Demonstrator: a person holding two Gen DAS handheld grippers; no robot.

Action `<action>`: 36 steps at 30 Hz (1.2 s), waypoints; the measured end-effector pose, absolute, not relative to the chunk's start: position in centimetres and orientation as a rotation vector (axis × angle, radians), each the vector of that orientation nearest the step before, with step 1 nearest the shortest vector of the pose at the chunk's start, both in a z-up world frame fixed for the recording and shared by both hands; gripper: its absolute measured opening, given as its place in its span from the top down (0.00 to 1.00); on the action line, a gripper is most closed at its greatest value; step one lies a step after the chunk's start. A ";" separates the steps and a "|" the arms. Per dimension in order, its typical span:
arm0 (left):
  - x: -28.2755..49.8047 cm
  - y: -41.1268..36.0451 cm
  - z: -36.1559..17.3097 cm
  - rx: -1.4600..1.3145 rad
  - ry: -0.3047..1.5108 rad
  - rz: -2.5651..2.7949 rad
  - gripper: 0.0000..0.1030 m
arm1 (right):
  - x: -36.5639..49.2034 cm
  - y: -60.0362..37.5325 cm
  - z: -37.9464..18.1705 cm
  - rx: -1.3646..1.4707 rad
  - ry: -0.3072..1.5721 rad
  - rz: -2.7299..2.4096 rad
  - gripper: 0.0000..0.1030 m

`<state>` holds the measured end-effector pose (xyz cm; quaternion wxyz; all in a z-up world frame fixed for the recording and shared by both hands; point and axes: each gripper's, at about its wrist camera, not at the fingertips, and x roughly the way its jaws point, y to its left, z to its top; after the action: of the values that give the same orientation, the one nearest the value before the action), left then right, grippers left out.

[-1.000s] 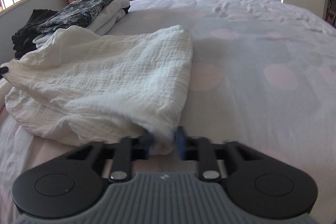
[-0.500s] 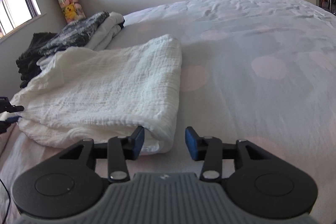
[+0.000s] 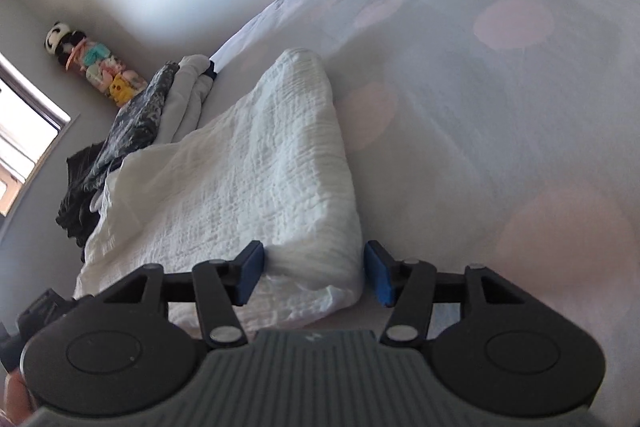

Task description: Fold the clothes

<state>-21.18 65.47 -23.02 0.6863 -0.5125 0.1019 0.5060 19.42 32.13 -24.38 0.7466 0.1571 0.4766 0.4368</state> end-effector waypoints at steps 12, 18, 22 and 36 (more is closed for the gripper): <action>-19.7 65.4 -22.5 -1.046 0.346 1.155 0.81 | 19.6 33.5 -21.4 0.423 1.033 0.933 0.83; -17.6 62.1 -21.2 -1.080 0.475 1.105 0.83 | 19.1 28.5 -17.0 0.428 0.963 0.900 0.84; -15.7 58.6 -19.7 -1.066 0.572 1.054 0.84 | 19.4 23.6 -15.0 0.406 0.952 0.853 0.84; -12.0 44.5 -19.8 -1.018 0.785 0.905 0.84 | 20.3 8.3 -13.2 0.247 0.968 0.627 0.84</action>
<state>-12.00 44.51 -19.84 0.7067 -0.4580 0.3533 0.4074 20.31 8.29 -13.23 0.8311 0.1165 0.4564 0.2955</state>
